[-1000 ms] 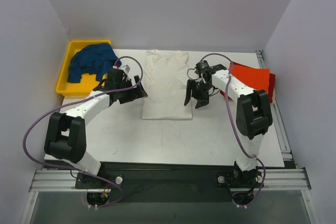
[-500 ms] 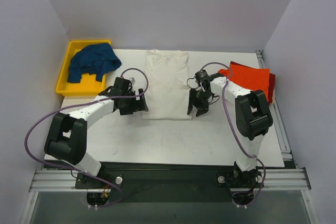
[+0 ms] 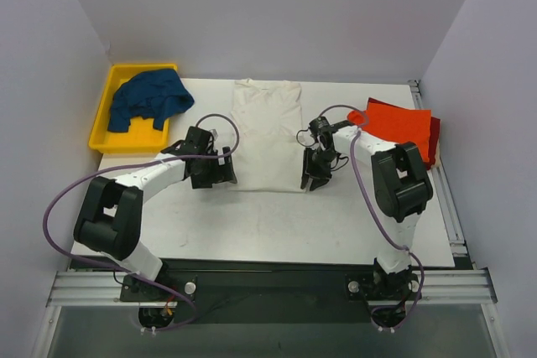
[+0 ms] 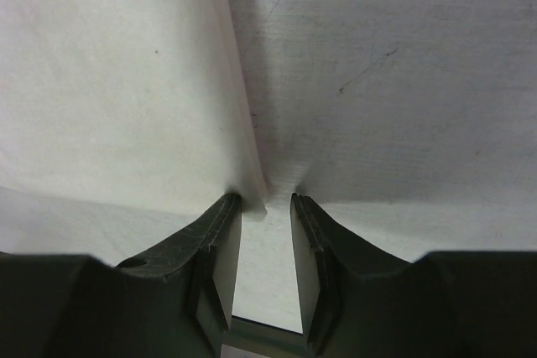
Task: Fold and stack the t-shirts
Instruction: Grab one side of the 2/3 rectangular tshirt with both arms
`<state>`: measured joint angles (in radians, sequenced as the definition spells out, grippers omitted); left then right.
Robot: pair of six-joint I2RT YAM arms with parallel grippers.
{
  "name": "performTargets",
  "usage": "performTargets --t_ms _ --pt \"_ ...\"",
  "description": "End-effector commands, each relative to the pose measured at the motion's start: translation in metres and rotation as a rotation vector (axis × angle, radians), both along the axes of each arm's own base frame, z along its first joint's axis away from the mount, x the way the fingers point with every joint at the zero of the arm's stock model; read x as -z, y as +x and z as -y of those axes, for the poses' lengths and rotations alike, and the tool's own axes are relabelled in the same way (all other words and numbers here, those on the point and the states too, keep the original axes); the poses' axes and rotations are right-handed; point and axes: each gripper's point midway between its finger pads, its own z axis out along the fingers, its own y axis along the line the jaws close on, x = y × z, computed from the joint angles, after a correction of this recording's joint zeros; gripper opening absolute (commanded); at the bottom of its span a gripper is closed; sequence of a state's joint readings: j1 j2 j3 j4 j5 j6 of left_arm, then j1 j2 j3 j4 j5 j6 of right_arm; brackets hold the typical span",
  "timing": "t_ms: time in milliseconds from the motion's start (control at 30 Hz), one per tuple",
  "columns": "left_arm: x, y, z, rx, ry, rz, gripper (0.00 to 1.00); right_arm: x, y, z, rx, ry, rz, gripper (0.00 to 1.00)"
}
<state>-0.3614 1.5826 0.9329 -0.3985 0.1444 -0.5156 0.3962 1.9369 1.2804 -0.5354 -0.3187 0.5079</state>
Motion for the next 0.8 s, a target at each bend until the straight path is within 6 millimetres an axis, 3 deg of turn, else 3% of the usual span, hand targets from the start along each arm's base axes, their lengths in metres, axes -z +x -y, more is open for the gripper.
performTargets --t_ms 0,233,367,633,767 --pt "0.008 -0.003 0.001 0.003 0.018 -0.021 0.97 0.01 -0.015 0.005 -0.001 -0.034 -0.067 0.31" --pt "0.02 -0.008 0.004 0.012 0.042 -0.06 0.92 0.02 -0.022 0.0 -0.012 -0.025 -0.107 0.25" --pt "0.027 -0.011 0.006 0.013 0.041 -0.083 0.82 0.021 -0.025 -0.003 -0.024 -0.021 -0.115 0.17" --pt "0.033 -0.013 0.019 0.025 -0.006 -0.1 0.63 0.021 -0.026 -0.003 -0.033 -0.014 -0.121 0.15" --pt "0.039 -0.014 0.022 0.028 -0.006 -0.119 0.44 0.02 -0.025 -0.003 -0.038 -0.013 -0.12 0.12"
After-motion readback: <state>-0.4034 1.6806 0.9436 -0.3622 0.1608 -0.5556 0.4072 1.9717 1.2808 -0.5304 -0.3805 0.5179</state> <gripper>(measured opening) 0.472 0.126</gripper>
